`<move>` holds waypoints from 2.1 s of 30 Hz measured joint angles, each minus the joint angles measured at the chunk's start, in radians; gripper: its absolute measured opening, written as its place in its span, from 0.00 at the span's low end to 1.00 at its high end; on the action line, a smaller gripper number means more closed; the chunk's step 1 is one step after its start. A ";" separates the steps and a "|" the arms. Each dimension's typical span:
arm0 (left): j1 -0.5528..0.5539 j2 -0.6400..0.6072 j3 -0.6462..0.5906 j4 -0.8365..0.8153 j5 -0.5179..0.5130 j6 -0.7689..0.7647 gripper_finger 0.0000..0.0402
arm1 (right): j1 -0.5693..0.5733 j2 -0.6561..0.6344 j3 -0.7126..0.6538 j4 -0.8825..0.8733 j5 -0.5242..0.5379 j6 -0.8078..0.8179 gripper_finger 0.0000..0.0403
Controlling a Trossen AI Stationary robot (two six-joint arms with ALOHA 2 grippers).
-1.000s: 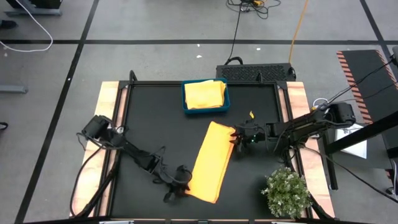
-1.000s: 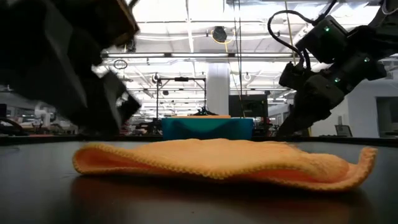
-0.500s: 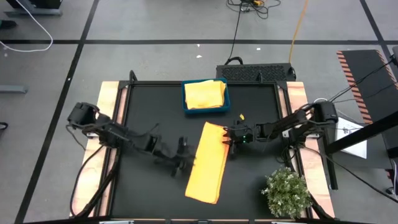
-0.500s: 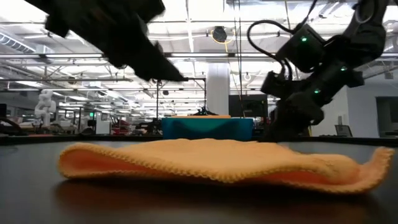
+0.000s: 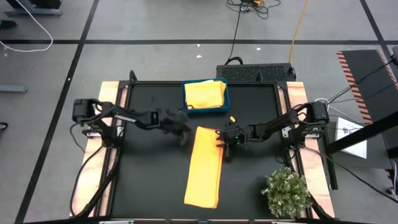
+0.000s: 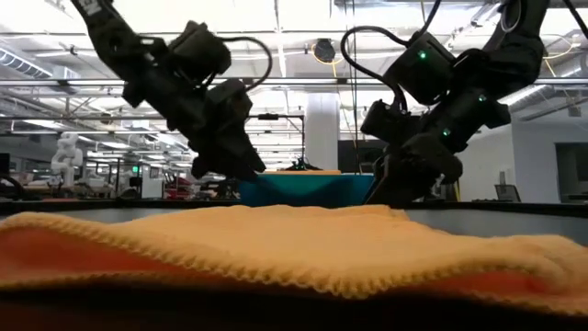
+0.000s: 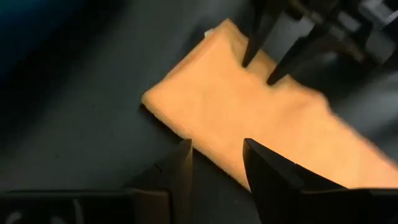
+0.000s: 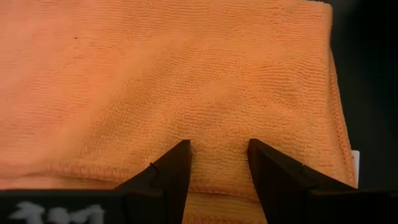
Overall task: Fold microfiber towels
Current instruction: Fold the folded orange microfiber towel
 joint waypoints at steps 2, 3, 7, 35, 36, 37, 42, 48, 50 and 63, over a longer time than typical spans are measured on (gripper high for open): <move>0.039 0.000 -0.031 0.069 0.066 -0.027 0.36 | 0.008 0.000 0.000 0.004 0.000 -0.002 0.38; 0.054 0.000 -0.042 0.091 0.089 -0.038 0.36 | 0.011 0.000 0.000 0.005 -0.001 -0.002 0.38; 0.091 0.000 -0.056 0.098 0.099 -0.063 0.36 | 0.022 0.000 0.000 0.017 -0.001 -0.002 0.38; 0.135 0.314 0.050 0.220 0.157 -0.156 0.67 | 0.022 0.000 0.000 0.027 0.003 -0.023 0.38; 0.133 0.314 0.050 0.220 0.157 -0.157 0.68 | 0.022 0.000 0.000 0.028 0.003 -0.025 0.38; 0.129 0.314 0.050 0.219 0.154 -0.156 0.69 | 0.022 0.000 0.000 0.028 0.003 -0.025 0.38; 0.084 0.314 0.047 0.219 0.134 -0.165 0.70 | 0.020 0.000 0.000 0.030 0.003 -0.029 0.38; 0.057 0.314 0.048 0.215 0.132 -0.151 0.58 | 0.020 0.000 0.000 0.056 0.003 -0.033 0.38; 0.056 0.314 0.048 0.212 0.147 -0.139 0.53 | 0.020 0.000 0.000 0.057 0.004 -0.032 0.38; 0.048 0.318 0.043 0.279 0.116 -0.046 0.12 | 0.020 -0.001 0.000 0.050 0.008 -0.025 0.38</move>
